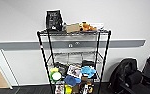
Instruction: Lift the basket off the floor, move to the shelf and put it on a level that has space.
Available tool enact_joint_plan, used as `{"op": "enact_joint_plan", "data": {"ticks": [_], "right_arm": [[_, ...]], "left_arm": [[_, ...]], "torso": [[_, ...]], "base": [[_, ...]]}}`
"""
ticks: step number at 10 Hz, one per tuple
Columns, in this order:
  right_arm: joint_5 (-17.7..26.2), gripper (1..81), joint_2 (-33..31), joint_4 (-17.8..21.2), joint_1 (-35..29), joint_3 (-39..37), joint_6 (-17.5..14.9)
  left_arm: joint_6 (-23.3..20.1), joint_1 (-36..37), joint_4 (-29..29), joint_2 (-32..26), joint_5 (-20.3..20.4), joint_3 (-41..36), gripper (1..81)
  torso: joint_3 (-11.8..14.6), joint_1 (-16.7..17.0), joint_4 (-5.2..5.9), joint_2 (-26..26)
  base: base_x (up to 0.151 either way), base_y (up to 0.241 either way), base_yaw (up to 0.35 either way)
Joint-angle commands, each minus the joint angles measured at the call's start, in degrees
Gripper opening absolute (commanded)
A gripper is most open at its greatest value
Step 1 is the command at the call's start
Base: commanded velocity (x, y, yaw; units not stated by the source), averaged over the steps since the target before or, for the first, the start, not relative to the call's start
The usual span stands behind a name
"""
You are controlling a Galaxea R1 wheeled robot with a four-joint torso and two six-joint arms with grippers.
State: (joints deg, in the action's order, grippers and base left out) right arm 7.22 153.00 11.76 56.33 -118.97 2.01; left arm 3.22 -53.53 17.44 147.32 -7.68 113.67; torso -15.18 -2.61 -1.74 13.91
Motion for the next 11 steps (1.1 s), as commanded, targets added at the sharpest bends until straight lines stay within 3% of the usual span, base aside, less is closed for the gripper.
{"op": "enact_joint_plan", "data": {"ticks": [1,11], "right_arm": [[1.6,1.0,-0.7,0.3,-7.4,1.8,-0.5],[1.6,1.0,-0.7,0.3,-7.4,1.9,-0.5]], "left_arm": [[0.2,8.0,0.5,-1.1,-0.7,-2.0,1.0],[0.2,8.0,0.6,-1.2,-0.7,-2.0,1.0]], "torso": [[0.0,0.0,0.00,0.0],[0.0,0.0,0.00,0.0]], "base": [[0.121,0.000,0.000],[0.121,0.000,0.000]]}}
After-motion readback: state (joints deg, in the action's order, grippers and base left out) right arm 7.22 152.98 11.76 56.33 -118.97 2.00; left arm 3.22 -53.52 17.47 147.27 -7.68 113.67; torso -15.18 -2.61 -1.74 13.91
